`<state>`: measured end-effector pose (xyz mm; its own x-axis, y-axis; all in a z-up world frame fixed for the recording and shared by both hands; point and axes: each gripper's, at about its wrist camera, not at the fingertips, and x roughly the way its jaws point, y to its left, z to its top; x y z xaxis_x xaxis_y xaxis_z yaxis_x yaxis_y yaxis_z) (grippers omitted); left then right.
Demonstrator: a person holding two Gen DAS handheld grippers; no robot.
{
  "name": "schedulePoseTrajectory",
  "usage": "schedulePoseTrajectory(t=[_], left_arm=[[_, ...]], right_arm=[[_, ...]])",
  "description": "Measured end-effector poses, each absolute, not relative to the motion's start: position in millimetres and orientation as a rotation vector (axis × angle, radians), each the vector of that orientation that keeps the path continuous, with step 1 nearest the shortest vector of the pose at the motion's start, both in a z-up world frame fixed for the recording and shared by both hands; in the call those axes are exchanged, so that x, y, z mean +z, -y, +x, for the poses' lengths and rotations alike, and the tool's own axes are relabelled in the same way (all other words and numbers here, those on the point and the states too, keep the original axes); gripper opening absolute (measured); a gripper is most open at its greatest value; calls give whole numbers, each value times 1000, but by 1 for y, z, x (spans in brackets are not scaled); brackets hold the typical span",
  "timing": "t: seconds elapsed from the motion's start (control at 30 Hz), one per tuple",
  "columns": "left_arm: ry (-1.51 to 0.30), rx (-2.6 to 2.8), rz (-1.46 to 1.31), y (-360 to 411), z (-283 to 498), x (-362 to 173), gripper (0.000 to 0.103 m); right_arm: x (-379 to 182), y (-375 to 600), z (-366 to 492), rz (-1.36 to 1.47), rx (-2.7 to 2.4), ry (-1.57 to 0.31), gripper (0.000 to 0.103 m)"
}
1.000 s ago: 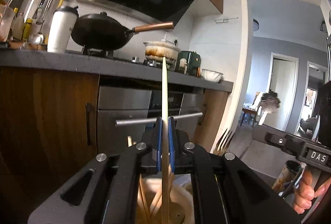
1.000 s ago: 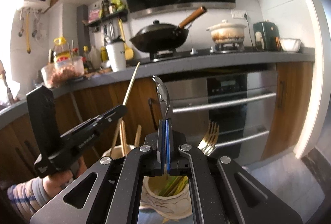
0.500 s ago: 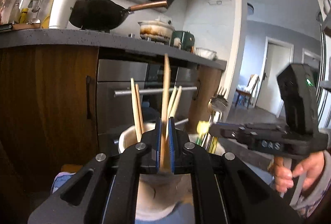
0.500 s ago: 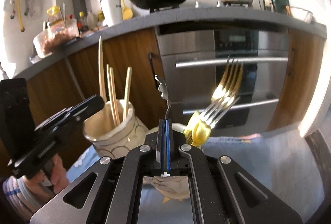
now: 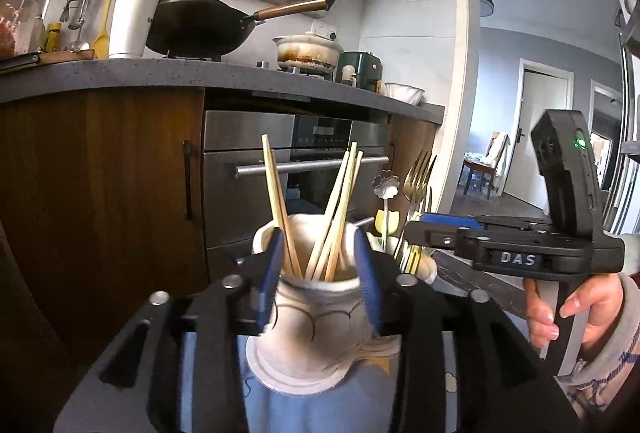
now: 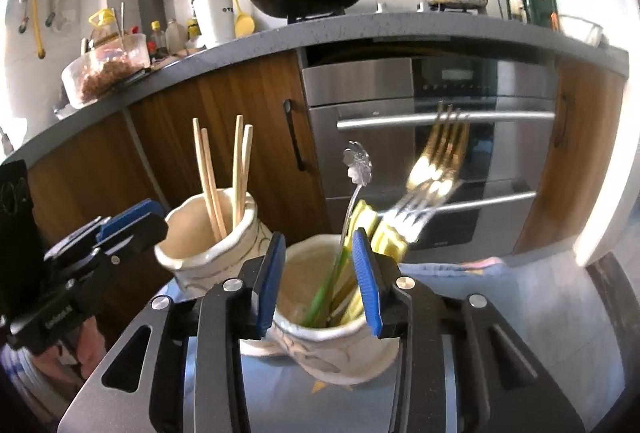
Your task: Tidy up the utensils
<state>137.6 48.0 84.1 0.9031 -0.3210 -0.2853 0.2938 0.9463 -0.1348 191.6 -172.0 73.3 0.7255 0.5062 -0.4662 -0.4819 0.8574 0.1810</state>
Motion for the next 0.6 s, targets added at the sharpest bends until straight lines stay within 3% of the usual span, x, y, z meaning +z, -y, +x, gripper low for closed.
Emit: schedulePoseTrajectory(t=[0.17, 0.3, 0.43, 0.6], left_arm=[[-319, -302, -76, -50, 121, 81, 65], [-314, -282, -54, -49, 107, 78, 85], [-300, -251, 0, -42, 92, 70, 96], [-303, -221, 33, -35, 84, 55, 97]], right_arm=[[65, 190, 165, 49, 505, -501, 61], [55, 199, 144, 4, 461, -474, 91], [41, 207, 130, -30, 418, -432, 96], [24, 221, 123, -9, 354, -372, 98]])
